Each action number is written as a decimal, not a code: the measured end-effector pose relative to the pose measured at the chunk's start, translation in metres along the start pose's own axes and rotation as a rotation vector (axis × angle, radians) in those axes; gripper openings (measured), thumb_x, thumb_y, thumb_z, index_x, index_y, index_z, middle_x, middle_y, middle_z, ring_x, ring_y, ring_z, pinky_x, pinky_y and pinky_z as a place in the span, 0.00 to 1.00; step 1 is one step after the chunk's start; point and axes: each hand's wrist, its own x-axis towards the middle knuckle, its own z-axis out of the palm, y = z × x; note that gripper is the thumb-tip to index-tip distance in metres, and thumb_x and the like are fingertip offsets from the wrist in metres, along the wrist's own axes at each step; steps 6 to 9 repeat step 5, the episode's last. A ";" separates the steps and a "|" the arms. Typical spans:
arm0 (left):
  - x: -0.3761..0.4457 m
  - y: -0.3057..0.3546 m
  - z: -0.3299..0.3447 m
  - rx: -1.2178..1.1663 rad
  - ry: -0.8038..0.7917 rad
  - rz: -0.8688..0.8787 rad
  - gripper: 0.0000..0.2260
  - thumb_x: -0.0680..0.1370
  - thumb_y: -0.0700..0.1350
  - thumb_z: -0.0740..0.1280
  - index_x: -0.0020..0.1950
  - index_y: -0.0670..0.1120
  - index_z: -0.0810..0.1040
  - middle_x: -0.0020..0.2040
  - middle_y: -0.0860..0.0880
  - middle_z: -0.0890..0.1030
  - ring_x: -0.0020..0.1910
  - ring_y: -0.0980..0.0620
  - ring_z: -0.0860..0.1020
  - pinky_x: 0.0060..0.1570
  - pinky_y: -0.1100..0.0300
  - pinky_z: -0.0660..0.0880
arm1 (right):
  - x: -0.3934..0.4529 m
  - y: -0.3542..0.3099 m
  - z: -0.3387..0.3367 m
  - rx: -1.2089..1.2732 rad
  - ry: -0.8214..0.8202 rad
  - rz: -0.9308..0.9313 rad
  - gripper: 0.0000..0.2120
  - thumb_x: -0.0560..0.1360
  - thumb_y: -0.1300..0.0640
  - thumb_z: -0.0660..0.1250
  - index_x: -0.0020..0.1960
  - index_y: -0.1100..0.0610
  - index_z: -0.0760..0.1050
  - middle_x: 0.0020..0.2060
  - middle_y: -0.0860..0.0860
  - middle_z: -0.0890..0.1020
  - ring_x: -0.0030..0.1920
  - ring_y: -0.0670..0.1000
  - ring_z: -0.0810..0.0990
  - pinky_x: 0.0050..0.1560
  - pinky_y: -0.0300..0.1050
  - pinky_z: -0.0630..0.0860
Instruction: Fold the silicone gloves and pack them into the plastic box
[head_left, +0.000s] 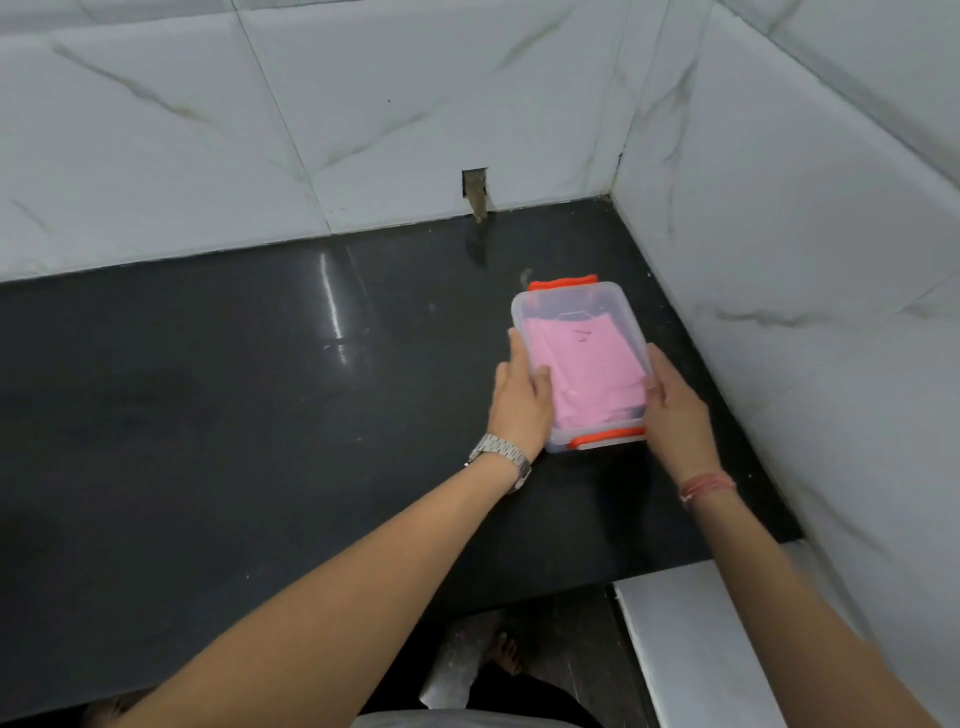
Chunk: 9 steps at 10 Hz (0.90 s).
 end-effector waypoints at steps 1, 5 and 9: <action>0.009 0.017 0.021 -0.048 -0.081 0.002 0.29 0.83 0.50 0.53 0.78 0.53 0.40 0.66 0.42 0.70 0.60 0.47 0.73 0.60 0.52 0.71 | 0.019 0.013 -0.018 -0.026 0.033 0.020 0.21 0.82 0.62 0.54 0.75 0.57 0.66 0.72 0.55 0.71 0.71 0.55 0.69 0.65 0.34 0.57; 0.021 0.027 0.014 0.026 -0.232 -0.039 0.27 0.83 0.53 0.52 0.78 0.56 0.42 0.66 0.43 0.74 0.60 0.43 0.77 0.60 0.45 0.75 | 0.031 0.000 -0.025 -0.446 0.138 0.032 0.23 0.78 0.64 0.56 0.73 0.59 0.66 0.67 0.61 0.74 0.64 0.64 0.73 0.63 0.54 0.67; 0.021 0.027 0.014 0.026 -0.232 -0.039 0.27 0.83 0.53 0.52 0.78 0.56 0.42 0.66 0.43 0.74 0.60 0.43 0.77 0.60 0.45 0.75 | 0.031 0.000 -0.025 -0.446 0.138 0.032 0.23 0.78 0.64 0.56 0.73 0.59 0.66 0.67 0.61 0.74 0.64 0.64 0.73 0.63 0.54 0.67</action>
